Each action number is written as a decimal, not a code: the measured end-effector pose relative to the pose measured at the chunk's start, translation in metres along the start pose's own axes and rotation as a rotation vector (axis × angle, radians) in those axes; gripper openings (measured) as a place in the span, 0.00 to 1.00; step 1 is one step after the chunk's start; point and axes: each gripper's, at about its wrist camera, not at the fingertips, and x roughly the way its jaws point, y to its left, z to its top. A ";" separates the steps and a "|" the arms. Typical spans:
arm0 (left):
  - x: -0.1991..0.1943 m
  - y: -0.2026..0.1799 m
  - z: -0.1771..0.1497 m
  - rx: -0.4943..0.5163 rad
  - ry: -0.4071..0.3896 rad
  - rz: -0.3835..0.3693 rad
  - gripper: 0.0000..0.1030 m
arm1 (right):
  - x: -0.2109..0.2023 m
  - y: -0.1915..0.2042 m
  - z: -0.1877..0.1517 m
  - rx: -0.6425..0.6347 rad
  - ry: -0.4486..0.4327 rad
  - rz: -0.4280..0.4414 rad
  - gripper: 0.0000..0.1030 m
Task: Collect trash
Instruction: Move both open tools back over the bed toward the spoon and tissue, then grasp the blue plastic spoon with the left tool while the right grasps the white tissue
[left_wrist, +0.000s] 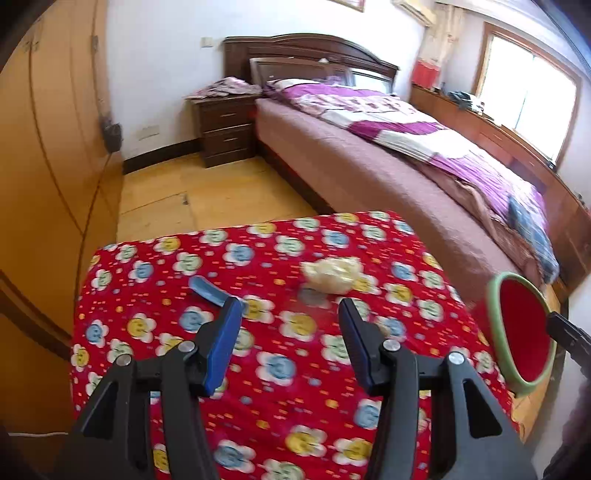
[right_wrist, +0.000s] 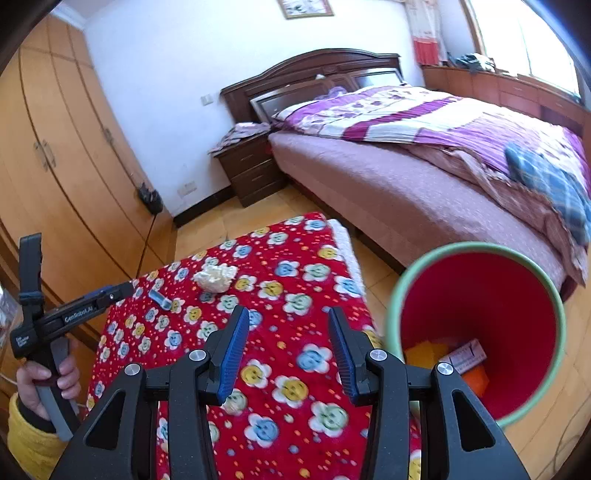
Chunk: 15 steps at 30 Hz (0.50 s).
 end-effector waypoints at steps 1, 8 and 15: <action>0.003 0.007 0.001 -0.012 0.003 0.004 0.53 | 0.005 0.004 0.003 -0.005 0.004 0.000 0.44; 0.033 0.044 0.004 -0.068 0.033 0.031 0.53 | 0.049 0.018 0.013 0.000 0.031 0.012 0.44; 0.084 0.062 0.005 -0.125 0.091 0.050 0.53 | 0.101 0.028 0.015 0.006 0.084 0.033 0.45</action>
